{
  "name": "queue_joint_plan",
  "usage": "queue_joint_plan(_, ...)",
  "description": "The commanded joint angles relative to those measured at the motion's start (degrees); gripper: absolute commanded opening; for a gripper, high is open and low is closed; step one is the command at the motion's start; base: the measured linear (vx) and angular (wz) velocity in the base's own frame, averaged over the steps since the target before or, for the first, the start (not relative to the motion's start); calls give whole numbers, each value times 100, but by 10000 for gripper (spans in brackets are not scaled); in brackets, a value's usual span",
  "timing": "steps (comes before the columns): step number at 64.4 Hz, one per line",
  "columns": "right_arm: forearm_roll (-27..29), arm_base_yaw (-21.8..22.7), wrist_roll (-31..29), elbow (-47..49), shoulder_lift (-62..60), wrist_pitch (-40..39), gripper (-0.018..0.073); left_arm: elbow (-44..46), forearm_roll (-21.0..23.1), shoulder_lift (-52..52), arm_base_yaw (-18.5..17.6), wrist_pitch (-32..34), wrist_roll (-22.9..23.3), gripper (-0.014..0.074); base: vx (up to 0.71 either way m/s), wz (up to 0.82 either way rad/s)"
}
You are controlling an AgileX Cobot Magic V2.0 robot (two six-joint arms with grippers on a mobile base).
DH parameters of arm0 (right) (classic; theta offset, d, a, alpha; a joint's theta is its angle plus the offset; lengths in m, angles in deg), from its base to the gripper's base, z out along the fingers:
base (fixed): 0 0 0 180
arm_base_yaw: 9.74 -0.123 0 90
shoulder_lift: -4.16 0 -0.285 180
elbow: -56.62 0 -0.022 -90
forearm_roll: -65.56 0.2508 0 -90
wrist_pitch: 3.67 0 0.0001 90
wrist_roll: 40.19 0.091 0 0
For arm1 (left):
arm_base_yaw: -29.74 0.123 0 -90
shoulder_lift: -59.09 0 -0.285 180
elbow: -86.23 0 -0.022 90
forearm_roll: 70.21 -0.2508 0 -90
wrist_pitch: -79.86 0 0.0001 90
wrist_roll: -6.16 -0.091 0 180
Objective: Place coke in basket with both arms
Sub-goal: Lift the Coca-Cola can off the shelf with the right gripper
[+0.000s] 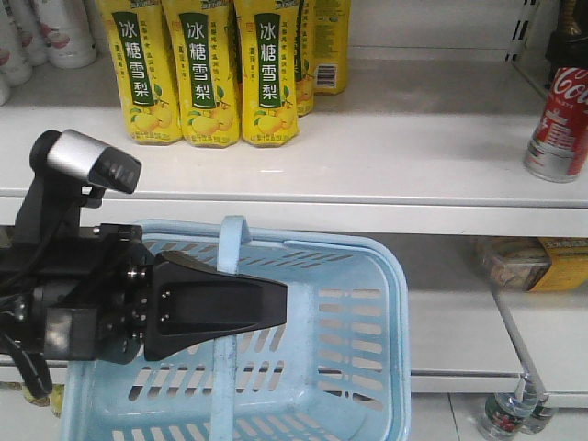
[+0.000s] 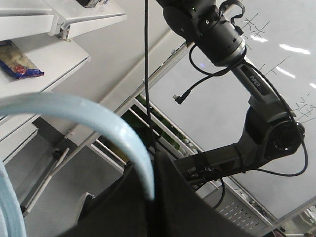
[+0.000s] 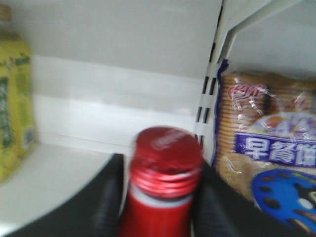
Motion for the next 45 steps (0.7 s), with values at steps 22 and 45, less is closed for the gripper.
queue_joint_plan(22, -17, 6, 875, -723, -1816, -543, -8, 197, 517, -144, -20, 941, -28, -6, 0, 0)
queue_joint_plan(45, -2988, 6, 5141, -2049, -3354, -3682, -5, 197, 517, -144, -20, 941, -28, -6, 0, 0)
